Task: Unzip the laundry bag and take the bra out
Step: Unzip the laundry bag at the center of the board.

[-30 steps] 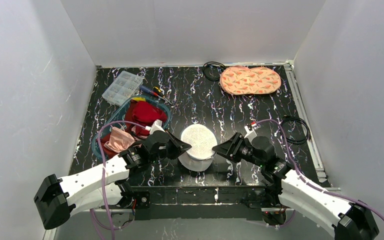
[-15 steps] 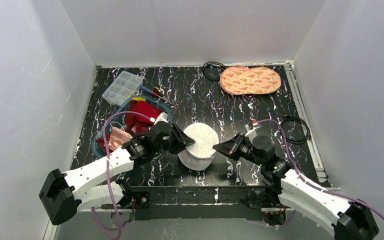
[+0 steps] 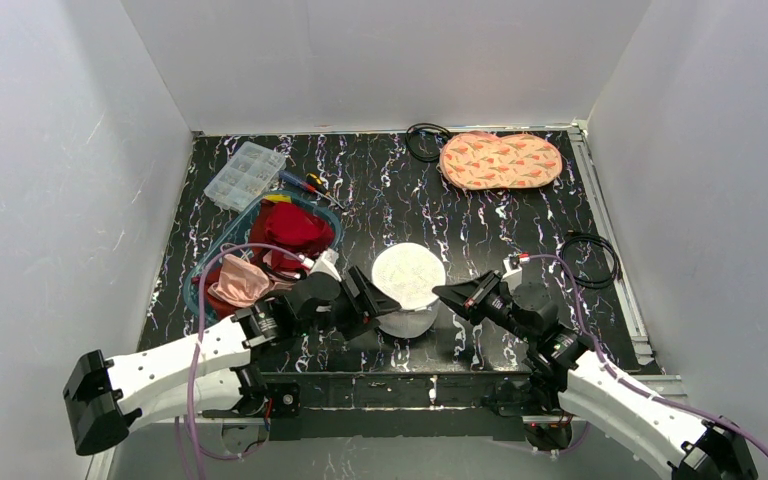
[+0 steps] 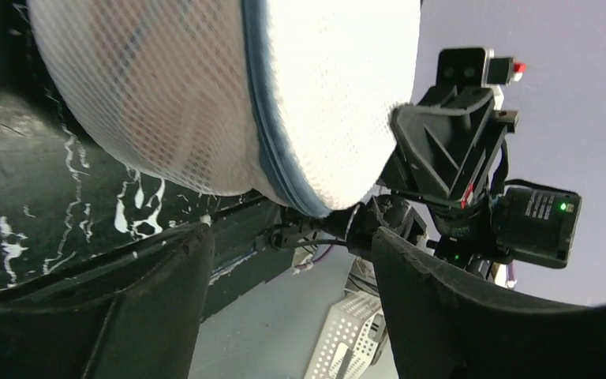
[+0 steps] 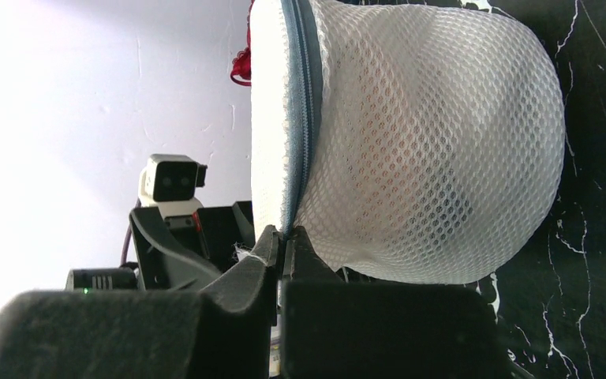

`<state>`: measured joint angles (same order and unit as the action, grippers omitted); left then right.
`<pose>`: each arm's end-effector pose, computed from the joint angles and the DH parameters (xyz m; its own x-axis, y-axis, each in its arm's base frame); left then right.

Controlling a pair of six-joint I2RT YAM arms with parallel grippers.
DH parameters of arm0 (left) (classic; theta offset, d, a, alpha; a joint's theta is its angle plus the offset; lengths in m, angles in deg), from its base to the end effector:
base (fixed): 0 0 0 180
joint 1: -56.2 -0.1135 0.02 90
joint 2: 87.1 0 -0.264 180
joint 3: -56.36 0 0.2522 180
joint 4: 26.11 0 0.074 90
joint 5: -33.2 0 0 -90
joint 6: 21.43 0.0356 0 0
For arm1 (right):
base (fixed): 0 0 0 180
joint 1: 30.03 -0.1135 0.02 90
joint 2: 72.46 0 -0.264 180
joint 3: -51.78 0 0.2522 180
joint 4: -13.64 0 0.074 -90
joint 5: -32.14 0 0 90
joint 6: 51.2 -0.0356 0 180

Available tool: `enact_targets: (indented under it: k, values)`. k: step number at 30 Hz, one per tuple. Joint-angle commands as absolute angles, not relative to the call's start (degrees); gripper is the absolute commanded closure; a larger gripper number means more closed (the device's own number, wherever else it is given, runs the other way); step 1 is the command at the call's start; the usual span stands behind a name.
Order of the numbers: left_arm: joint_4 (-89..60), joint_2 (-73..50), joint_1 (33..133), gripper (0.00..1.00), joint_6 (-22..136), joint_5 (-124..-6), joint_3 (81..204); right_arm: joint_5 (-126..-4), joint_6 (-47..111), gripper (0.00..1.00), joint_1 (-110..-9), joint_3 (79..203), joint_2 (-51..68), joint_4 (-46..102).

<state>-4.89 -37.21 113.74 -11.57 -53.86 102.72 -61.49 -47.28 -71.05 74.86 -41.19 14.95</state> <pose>0.1095 -0.1687 0.2540 -0.8441 -0.5063 -0.1767 -0.0814 0.4465 -0.8911 0.1132 0.1015 0.1965 -0.7090 0.7029 -0.0570 0.0762 0.1567 0.9847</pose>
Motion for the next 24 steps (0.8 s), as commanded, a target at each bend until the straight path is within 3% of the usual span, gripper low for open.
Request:
enact_targets:
  k: [1, 5, 14, 20, 24]
  values:
    - [-7.5, -34.6, 117.1, 0.3, -14.7, -47.7, 103.9, -60.1, -48.8, 0.99, -71.7, 75.6, -39.5, 11.8]
    - [-8.8, -31.5, 117.4, 0.34, -15.9, -45.4, 105.9, -60.3, -48.3, 0.99, -72.2, 76.0, -38.9, 11.7]
    - [-6.9, -30.3, 117.4, 0.54, -18.2, -40.0, 107.0, -61.1, -46.7, 0.99, -72.3, 76.0, -40.6, 13.5]
    - [-5.8, -28.1, 117.4, 0.75, -18.1, -39.6, 108.2, -62.1, -44.5, 0.99, -72.3, 77.1, -39.8, 14.4]
    - [-4.4, -28.4, 117.4, 1.0, -17.7, -39.0, 109.0, -62.8, -39.3, 0.99, -72.3, 79.6, -39.8, 18.8]
